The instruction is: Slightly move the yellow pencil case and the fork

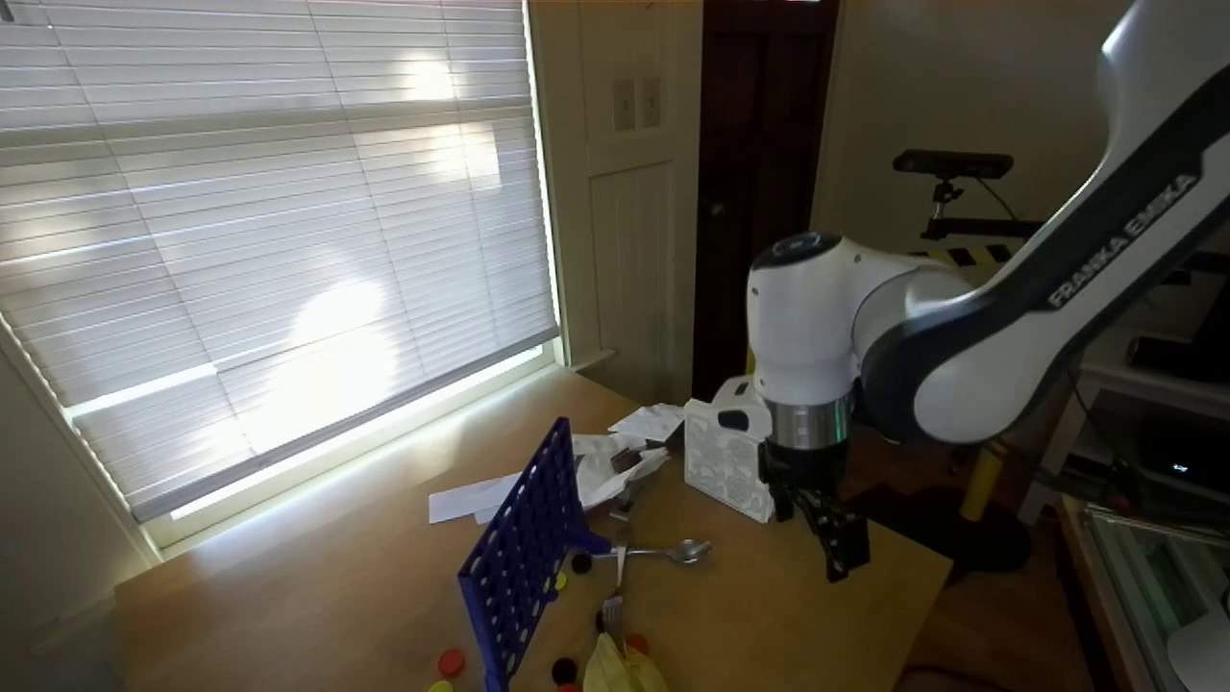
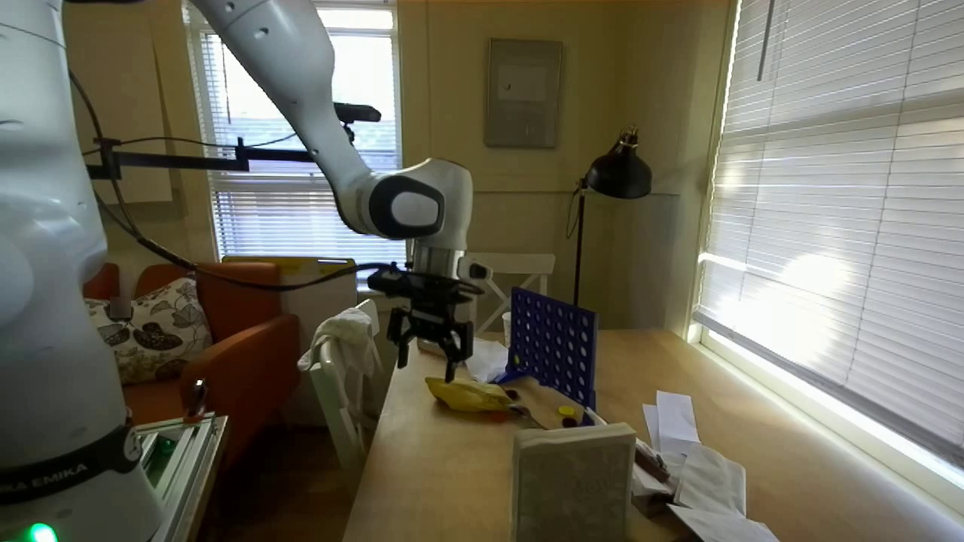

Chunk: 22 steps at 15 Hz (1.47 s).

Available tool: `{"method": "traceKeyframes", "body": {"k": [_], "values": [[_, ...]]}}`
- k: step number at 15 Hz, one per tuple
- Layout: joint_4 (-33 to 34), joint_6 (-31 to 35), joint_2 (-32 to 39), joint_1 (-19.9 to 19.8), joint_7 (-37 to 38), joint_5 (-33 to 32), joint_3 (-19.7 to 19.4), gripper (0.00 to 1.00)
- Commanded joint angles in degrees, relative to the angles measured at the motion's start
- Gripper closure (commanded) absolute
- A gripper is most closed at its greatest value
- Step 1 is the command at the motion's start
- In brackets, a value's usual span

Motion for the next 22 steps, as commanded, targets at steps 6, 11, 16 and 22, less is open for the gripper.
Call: {"method": "traceKeyframes", "body": {"k": [6, 11, 16, 22], "values": [[14.95, -1.29, 18.58, -1.69, -7.13, -17.72, 1.64, 0.00], [16.99, -4.53, 19.45, -2.35, -4.62, -16.44, 2.55, 0.00], [18.52, 8.10, 23.53, -1.19, -1.56, -19.31, 2.34, 0.00], [18.75, 22.52, 27.94, -1.83, 3.74, -15.70, 4.48, 0.00]]}}
